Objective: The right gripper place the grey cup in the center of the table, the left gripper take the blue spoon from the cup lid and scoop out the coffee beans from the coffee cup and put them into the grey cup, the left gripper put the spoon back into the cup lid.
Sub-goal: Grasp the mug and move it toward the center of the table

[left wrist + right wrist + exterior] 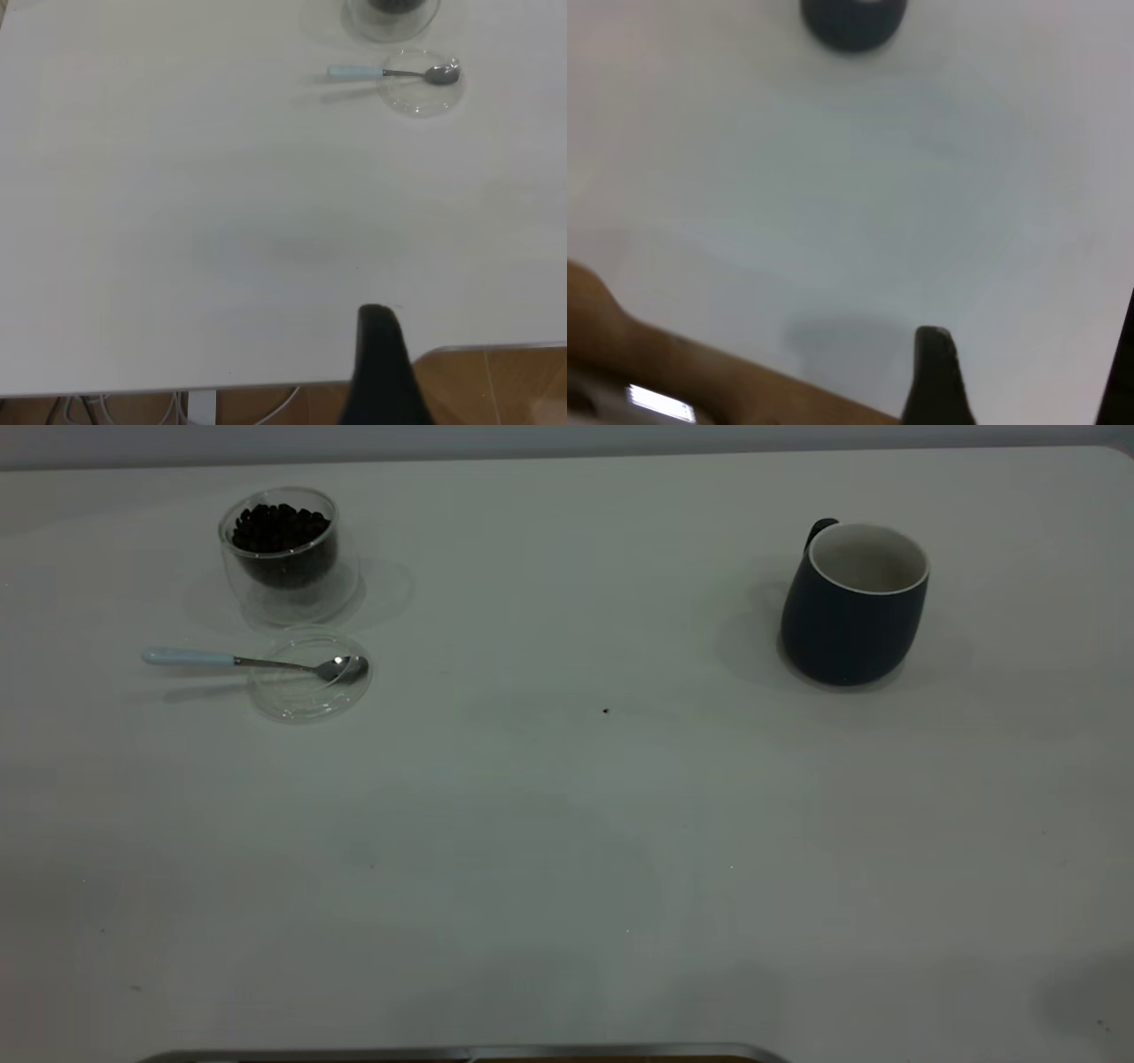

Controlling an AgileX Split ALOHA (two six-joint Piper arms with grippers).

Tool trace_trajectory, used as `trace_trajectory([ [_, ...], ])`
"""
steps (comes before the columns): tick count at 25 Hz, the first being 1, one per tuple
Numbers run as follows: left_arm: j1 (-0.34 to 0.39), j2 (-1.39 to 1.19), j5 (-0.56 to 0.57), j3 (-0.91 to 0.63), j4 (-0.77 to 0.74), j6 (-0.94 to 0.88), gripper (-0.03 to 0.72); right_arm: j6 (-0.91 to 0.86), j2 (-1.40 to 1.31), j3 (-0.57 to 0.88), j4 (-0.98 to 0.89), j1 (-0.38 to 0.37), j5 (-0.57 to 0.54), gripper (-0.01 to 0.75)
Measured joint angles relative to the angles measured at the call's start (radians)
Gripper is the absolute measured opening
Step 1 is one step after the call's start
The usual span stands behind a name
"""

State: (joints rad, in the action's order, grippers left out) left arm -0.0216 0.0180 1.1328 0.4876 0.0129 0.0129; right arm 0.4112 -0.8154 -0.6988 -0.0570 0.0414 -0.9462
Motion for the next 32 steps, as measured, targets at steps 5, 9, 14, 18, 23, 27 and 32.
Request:
trace_trajectory([
  [5,0.000,0.000,0.000,0.000,0.000,0.000,0.590,0.183,-0.270,-0.036,-0.002,0.000,0.140,0.590],
  [9,0.000,0.000,0.000,0.000,0.000,0.000,0.590,0.357,-0.425,-0.038,-0.024,0.000,0.314,0.590],
  [14,0.000,0.000,0.000,0.000,0.000,0.000,0.590,0.560,-0.608,-0.039,-0.030,0.000,0.499,0.590],
  [18,0.000,0.000,0.000,0.000,0.000,0.000,0.590,0.626,-0.779,-0.053,-0.030,0.000,0.635,0.590],
  [23,0.000,0.000,0.000,0.000,0.000,0.000,0.590,0.661,-1.012,-0.168,-0.030,0.003,0.666,0.590],
  [27,0.000,0.000,0.000,0.000,0.000,0.000,0.590,0.693,-1.179,-0.300,-0.025,0.028,0.640,0.590],
  [32,0.000,0.000,0.001,0.000,0.000,0.000,0.590,0.718,-1.325,-0.466,-0.007,0.049,0.579,0.590],
])
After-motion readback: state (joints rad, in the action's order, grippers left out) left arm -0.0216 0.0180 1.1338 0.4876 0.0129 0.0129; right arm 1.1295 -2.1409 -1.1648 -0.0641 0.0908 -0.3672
